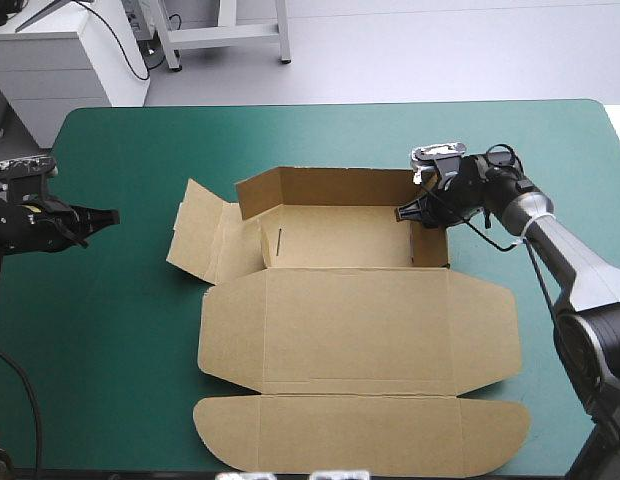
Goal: Fold the box
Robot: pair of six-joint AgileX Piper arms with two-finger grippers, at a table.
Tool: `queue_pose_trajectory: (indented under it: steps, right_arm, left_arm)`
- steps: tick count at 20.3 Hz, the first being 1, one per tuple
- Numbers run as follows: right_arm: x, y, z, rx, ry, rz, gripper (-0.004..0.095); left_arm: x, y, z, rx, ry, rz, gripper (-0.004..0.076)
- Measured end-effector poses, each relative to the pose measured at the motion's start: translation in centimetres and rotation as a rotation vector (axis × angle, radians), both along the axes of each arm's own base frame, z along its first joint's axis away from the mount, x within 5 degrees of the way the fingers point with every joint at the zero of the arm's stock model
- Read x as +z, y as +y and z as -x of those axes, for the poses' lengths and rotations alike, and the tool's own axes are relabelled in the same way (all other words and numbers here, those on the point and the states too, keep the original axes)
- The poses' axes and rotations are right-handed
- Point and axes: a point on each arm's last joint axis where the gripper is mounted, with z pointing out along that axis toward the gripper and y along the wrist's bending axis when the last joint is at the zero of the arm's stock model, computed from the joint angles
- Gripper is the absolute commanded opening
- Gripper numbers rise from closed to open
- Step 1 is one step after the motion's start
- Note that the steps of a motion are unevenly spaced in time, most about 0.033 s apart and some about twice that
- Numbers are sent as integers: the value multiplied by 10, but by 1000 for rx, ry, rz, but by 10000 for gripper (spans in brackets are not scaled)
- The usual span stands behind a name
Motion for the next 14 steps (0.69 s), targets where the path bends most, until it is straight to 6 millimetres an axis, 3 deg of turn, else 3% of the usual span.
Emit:
queue_pose_trajectory:
  steps: [4, 8, 10, 14]
  right_arm:
    - [35, 1, -5, 21, -30, 7, 400]
    - [93, -6, -2, 53, -85, 92, 400]
    - [113, -12, 4, 31, -90, 145, 400]
    - [127, -16, 10, -49, -81, 125, 400]
  left_arm:
    - [-1, -1, 1, -11, 13, -2, -8]
    - [-1, -1, 1, -33, 17, -18, -8]
    - [-1, -1, 1, -37, 18, -22, -8]
    - [-1, -1, 1, -39, 16, -15, -8]
